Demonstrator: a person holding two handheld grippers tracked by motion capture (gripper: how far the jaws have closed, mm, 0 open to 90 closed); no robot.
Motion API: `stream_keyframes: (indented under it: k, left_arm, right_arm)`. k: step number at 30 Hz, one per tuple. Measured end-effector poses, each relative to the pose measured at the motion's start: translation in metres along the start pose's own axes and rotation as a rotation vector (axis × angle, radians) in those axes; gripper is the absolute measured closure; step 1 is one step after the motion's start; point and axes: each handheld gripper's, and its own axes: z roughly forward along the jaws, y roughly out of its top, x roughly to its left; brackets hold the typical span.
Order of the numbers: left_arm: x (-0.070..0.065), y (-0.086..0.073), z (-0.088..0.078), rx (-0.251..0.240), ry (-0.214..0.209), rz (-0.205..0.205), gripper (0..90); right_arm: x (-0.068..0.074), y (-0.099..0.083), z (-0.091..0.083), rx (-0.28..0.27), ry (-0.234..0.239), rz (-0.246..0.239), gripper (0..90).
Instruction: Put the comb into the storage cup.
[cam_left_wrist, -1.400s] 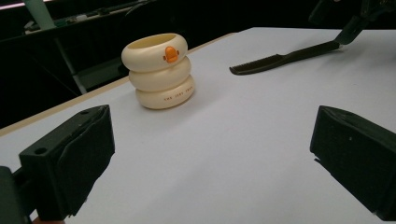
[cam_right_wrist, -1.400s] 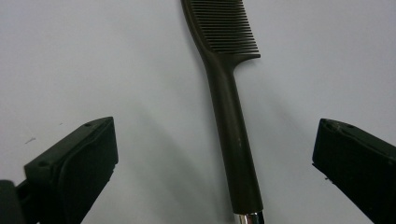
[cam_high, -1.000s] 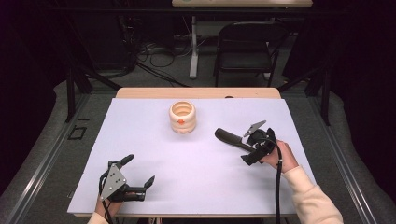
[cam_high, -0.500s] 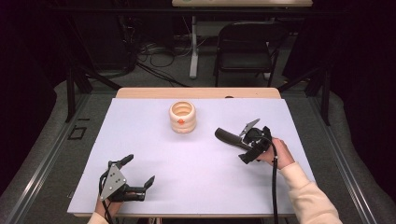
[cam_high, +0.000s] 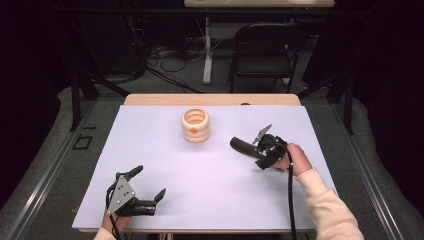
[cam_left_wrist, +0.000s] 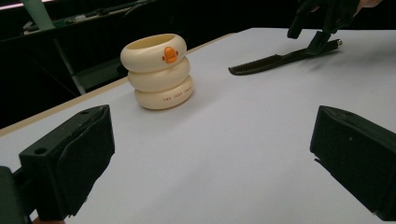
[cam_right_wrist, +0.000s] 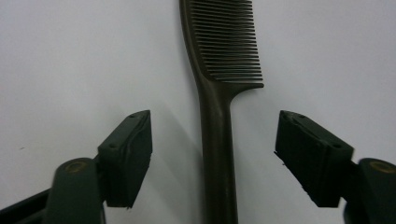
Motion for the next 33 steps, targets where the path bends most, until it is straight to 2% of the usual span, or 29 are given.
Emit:
stream_keyframes:
  k: [1,4,5,6,10,11,15,16,19,20,23,24,25,26,29,33]
  left_arm:
    - [0.000,0.000,0.000,-0.001,0.000,0.000,0.1]
    - [0.000,0.000,0.000,-0.001,-0.001,0.000,0.1]
    - [0.000,0.000,0.000,-0.001,-0.001,0.001,0.1]
    - [0.000,0.000,0.000,-0.002,-0.001,0.000,0.1]
    - [0.000,0.000,0.000,-0.002,-0.002,0.000,0.1]
    - [0.000,0.000,0.000,-0.002,-0.002,0.000,0.1]
    - [0.000,0.000,0.000,-0.001,-0.004,0.000,0.1]
    - [0.000,0.000,0.000,0.000,-0.003,0.000,0.1]
    - [0.000,0.000,0.000,0.000,-0.003,-0.001,0.1]
    - [0.000,0.000,0.000,0.000,-0.004,-0.001,0.1]
    - [0.000,0.000,0.000,0.000,-0.004,-0.001,0.1]
    - [0.000,0.000,0.000,0.000,-0.004,-0.002,0.1]
    - [0.000,0.000,0.000,0.000,-0.004,-0.002,0.1]
    - [0.000,0.000,0.000,0.000,-0.005,-0.001,0.1]
    - [0.000,0.000,0.001,0.001,-0.004,-0.001,0.1]
    - [0.000,0.000,0.001,0.000,-0.004,-0.003,0.1]
  right_arm:
    - [0.000,0.003,0.001,0.021,-0.003,-0.010,35.5]
    - [0.001,0.005,0.003,0.052,-0.005,-0.033,40.8]
    - [0.001,0.006,0.005,0.051,-0.008,-0.032,44.5]
    - [0.001,0.008,0.006,0.082,-0.004,-0.047,50.3]
    - [0.002,0.010,0.012,0.110,-0.011,-0.064,57.5]
    - [0.001,0.011,0.012,0.131,-0.009,-0.065,59.7]
    - [-0.001,0.013,0.014,0.126,-0.005,-0.066,63.3]
    - [-0.001,0.015,0.014,0.145,-0.001,-0.068,63.6]
    - [-0.002,0.016,0.018,0.145,0.004,-0.067,65.0]
    - [-0.003,0.017,0.018,0.164,0.008,-0.069,65.4]
    - [-0.003,0.018,0.022,0.164,0.009,-0.066,66.4]
    - [-0.004,0.018,0.022,0.184,0.012,-0.066,66.7]
    - [-0.004,0.018,0.024,0.171,0.012,-0.067,67.1]
    - [-0.005,0.019,0.023,0.185,0.015,-0.068,67.3]
    - [-0.005,0.019,0.025,0.179,0.016,-0.048,68.2]
    - [-0.007,0.021,0.025,0.191,0.027,-0.053,70.1]
